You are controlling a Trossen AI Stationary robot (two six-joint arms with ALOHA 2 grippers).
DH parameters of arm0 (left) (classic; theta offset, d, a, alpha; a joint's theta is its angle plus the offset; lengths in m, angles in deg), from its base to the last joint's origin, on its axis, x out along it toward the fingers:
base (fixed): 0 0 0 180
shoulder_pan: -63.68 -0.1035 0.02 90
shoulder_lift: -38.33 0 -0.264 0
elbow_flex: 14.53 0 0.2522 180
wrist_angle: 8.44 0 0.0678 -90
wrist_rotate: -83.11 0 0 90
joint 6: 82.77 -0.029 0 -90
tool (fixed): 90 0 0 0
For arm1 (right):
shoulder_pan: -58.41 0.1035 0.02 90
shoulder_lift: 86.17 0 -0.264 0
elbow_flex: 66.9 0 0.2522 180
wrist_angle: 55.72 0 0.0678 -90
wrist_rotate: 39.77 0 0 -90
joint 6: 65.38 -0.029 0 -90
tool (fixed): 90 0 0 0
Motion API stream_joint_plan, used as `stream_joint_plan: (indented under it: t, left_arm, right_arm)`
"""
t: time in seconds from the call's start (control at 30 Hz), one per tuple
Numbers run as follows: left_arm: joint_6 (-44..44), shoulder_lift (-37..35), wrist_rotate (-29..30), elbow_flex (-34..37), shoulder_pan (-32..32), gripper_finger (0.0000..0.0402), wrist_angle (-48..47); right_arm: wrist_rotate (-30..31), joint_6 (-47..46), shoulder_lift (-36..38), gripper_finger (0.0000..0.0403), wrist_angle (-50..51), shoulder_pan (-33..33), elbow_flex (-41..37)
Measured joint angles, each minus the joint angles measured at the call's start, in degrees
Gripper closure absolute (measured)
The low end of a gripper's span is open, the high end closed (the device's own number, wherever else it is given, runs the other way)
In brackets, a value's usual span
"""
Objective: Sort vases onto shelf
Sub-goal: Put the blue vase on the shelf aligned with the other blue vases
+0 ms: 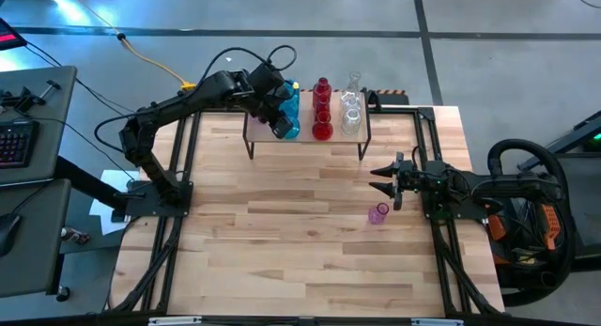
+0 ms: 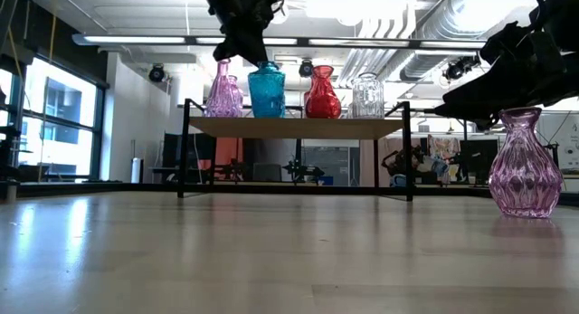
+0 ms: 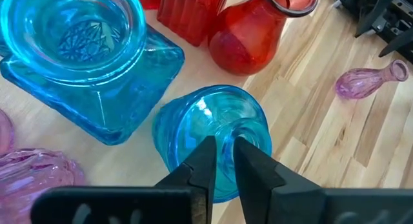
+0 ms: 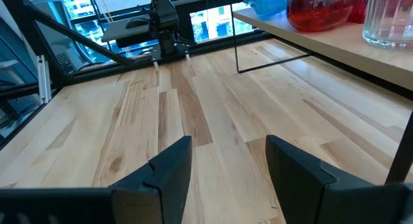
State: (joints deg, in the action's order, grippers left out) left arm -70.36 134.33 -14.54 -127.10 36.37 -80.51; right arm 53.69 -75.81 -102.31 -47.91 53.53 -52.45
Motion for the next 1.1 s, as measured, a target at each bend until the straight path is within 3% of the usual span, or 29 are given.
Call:
stream_joint_plan:
  t: [1.1]
  left_arm:
    - [0.68, -0.17, 3.77, 1.31, 0.61, 0.0352, 1.17]
  right_arm:
    - [0.00, 0.02, -0.02, 0.0222, 0.20, 0.01, 0.00]
